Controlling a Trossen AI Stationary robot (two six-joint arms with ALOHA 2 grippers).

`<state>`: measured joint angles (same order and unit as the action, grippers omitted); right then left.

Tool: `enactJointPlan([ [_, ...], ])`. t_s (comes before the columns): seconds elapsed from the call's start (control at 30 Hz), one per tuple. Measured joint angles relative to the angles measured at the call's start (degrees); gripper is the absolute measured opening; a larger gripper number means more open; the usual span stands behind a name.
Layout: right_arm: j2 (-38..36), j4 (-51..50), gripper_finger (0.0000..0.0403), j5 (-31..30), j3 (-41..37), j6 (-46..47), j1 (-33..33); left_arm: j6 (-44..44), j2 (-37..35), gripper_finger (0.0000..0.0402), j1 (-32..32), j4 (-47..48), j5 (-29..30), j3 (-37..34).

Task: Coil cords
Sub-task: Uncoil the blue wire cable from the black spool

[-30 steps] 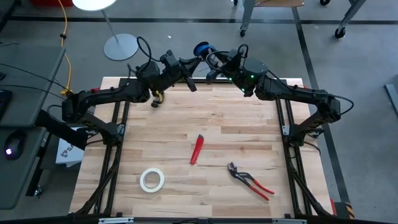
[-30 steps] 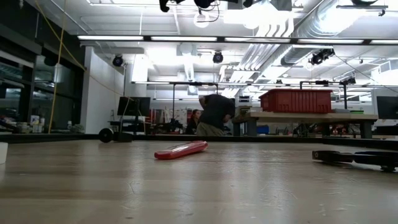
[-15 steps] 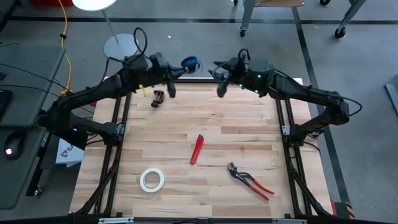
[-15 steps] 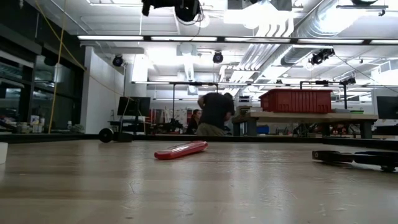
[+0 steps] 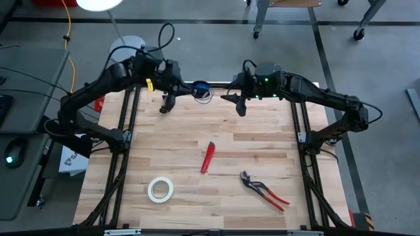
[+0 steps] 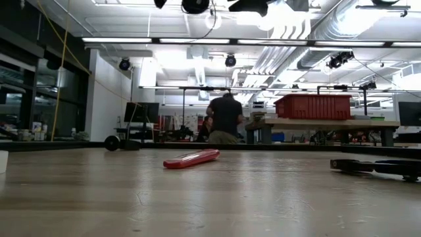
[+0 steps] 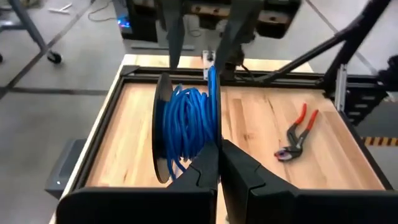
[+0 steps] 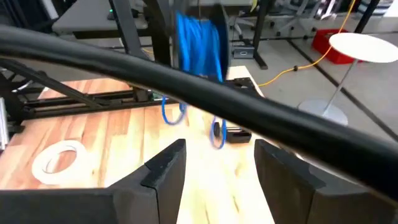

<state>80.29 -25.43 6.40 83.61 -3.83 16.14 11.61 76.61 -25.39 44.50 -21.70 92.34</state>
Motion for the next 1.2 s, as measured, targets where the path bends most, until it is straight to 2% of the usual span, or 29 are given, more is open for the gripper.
enactJointPlan([
  [0.2,0.2,1.8,0.0181,0.8,0.0,0.9,0.0,4.3,0.0,0.0,0.9,1.2,-0.1,1.9],
  [0.37,2.2,6.4,0.0181,1.5,0.0,2.5,0.0,5.1,0.5,0.0,1.6,0.6,0.1,1.9],
  [0.63,3.7,8.1,0.0173,4.2,0.0,2.9,-0.1,5.1,0.5,0.0,1.8,0.3,1.4,1.9],
  [1.2,4.3,10.3,0.0008,3.2,0.0,3.6,-0.2,5.1,0.8,0.0,1.8,-0.3,1.5,1.9],
])
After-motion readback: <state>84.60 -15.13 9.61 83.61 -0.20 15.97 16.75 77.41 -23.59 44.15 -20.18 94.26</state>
